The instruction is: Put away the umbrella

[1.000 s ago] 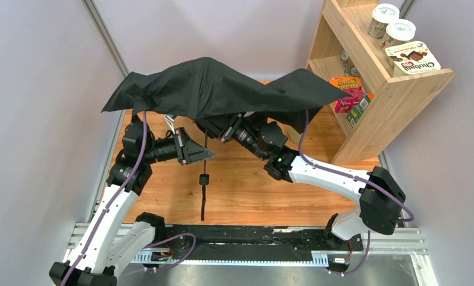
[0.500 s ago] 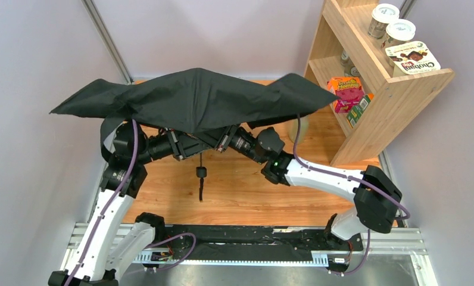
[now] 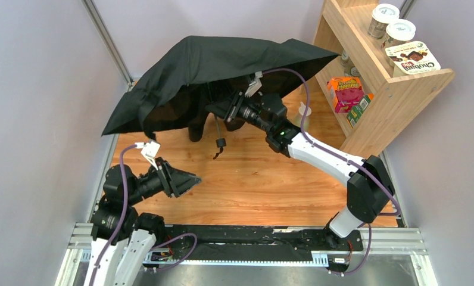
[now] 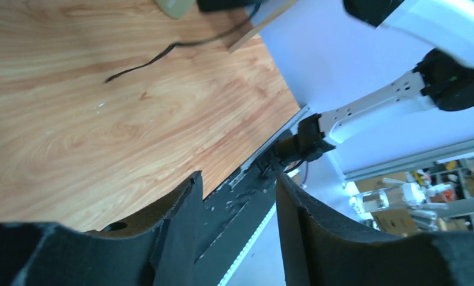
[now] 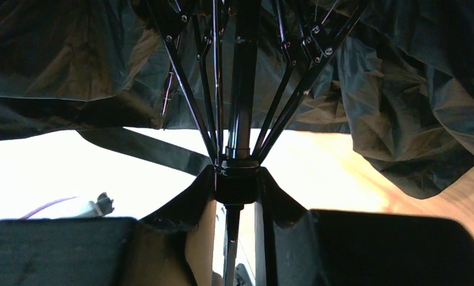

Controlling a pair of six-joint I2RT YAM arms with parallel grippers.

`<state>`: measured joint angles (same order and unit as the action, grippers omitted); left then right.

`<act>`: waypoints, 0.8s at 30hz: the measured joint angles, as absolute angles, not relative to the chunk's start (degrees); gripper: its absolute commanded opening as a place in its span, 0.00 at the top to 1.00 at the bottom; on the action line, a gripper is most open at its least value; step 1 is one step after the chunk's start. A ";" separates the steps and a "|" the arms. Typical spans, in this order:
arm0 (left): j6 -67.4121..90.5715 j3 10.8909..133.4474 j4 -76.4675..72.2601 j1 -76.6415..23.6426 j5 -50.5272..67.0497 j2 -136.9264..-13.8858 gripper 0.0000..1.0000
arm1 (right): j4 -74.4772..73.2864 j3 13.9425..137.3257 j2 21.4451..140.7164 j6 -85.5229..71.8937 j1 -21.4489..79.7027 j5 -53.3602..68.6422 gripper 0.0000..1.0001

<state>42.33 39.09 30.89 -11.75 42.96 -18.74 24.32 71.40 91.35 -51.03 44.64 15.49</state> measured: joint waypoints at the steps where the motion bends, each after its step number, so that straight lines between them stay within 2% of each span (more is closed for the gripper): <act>1: 41.50 39.40 32.69 -11.75 42.76 -17.78 0.46 | 23.62 71.57 91.35 -51.09 43.51 15.88 1.00; 2: 40.23 40.10 35.38 -11.75 41.95 -17.04 0.43 | 22.90 71.79 91.35 -51.13 42.65 16.38 1.00; 4: 38.46 42.22 40.03 -11.75 38.83 -16.58 0.28 | 21.67 71.92 91.35 -51.24 41.01 17.37 1.00; 5: 37.87 43.68 41.89 -11.73 36.56 -16.62 0.25 | 21.21 71.92 91.33 -51.40 40.32 17.63 1.00; 8: 38.59 48.69 44.93 -11.70 27.31 -17.28 0.23 | 20.43 71.53 91.13 -52.05 39.68 18.76 1.00; 11: 42.37 52.88 42.70 -11.64 18.65 -19.07 0.23 | 20.40 68.82 89.32 -52.69 40.10 20.29 1.00; 15: 50.61 56.27 37.60 -11.60 11.33 -25.50 0.31 | 20.43 65.80 86.74 -53.15 40.45 21.69 1.00; 19: 56.55 58.04 32.58 -11.55 7.88 -35.38 0.37 | 19.90 63.83 83.77 -53.12 40.51 22.37 1.00; 24: 60.27 57.19 27.83 -11.53 5.67 -41.58 0.41 | 19.49 63.46 81.17 -53.12 40.62 22.61 1.00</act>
